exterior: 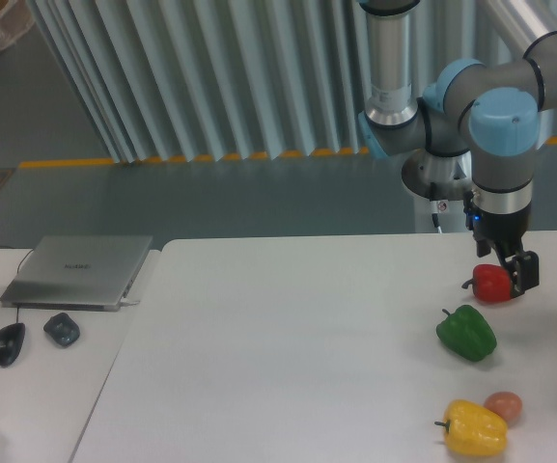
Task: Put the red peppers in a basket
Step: 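Lower the open gripper down onto the small red pepper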
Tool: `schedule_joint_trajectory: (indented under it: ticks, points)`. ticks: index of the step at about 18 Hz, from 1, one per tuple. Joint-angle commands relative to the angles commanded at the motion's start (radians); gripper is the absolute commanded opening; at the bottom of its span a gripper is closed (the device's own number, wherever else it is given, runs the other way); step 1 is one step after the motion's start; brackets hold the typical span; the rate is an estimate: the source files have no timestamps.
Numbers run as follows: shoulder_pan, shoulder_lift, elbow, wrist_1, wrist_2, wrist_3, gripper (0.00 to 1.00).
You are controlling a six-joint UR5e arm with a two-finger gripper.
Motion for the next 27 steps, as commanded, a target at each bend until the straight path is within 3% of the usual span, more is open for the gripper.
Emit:
schedule_joint_trajectory:
  ticks: [7, 11, 13, 16, 22, 24, 27]
  points:
    - [-0.031, -0.008, -0.008, 0.009, -0.003, -0.005, 1.00]
    - [-0.035, 0.000, -0.069, 0.115, -0.003, -0.005, 1.00]
    - [-0.038, 0.002, -0.090, 0.130, -0.005, -0.014, 1.00]
    - [-0.052, -0.003, -0.091, 0.135, -0.006, -0.116, 1.00]
    - [-0.069, -0.017, -0.106, 0.227, -0.011, -0.199, 1.00]
    - [-0.101, -0.029, -0.106, 0.251, 0.004, -0.283, 1.00]
    - [-0.106, -0.025, -0.126, 0.245, 0.070, -0.313, 1.00]
